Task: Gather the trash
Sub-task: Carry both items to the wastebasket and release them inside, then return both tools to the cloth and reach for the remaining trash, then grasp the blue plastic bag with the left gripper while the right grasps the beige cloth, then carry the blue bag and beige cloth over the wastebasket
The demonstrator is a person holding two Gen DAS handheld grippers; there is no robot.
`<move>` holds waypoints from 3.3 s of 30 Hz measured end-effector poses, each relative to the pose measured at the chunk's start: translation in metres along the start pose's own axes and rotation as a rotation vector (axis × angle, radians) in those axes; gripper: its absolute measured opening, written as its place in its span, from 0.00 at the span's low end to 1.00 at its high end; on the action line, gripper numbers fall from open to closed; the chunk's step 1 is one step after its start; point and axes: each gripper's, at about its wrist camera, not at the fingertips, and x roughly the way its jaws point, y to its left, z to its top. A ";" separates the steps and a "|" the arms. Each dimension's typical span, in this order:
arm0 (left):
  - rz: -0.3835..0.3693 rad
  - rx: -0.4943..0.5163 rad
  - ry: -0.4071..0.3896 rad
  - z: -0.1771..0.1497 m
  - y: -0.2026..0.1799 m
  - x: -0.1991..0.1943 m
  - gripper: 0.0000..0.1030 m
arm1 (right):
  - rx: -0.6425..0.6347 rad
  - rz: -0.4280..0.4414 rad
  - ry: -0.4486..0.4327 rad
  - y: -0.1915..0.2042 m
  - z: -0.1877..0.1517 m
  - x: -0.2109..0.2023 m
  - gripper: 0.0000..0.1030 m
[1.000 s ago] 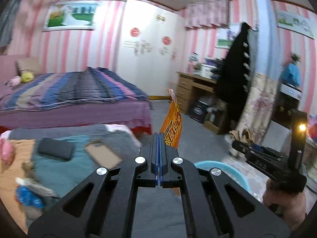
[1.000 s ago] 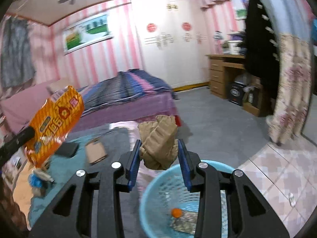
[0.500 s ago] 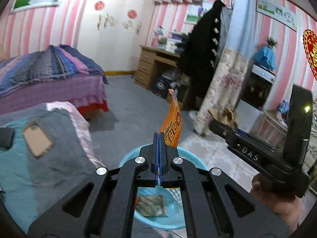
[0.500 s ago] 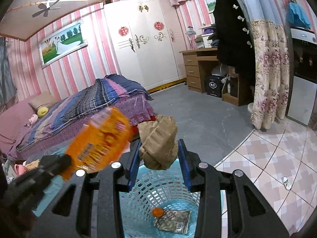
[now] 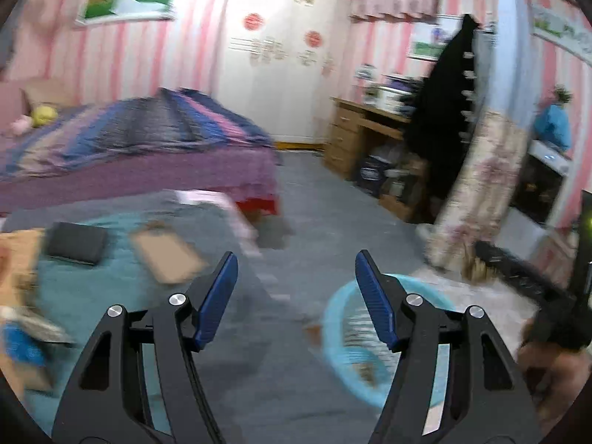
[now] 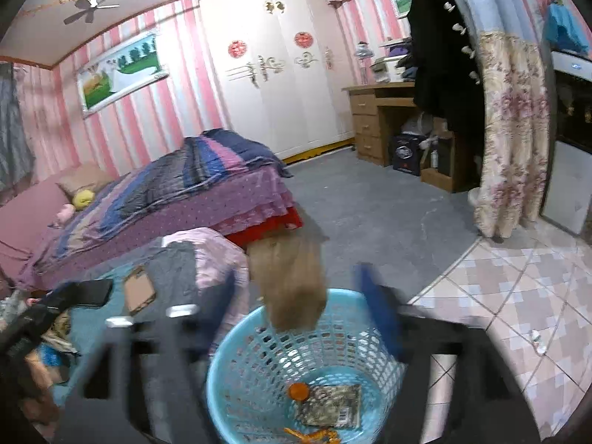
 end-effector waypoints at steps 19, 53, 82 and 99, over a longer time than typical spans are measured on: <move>0.417 -0.248 0.174 -0.077 0.268 -0.059 0.63 | -0.184 0.291 0.051 0.143 -0.036 0.007 0.74; 0.452 -0.319 0.043 -0.072 0.336 -0.148 0.12 | -0.527 0.601 0.367 0.443 -0.203 0.053 0.19; 0.217 -0.087 -0.050 -0.029 0.134 -0.089 0.12 | -0.168 0.487 -0.006 0.184 -0.046 -0.029 0.12; 0.037 0.075 -0.043 -0.001 -0.040 -0.014 0.12 | -0.025 0.186 -0.100 0.032 -0.001 -0.036 0.12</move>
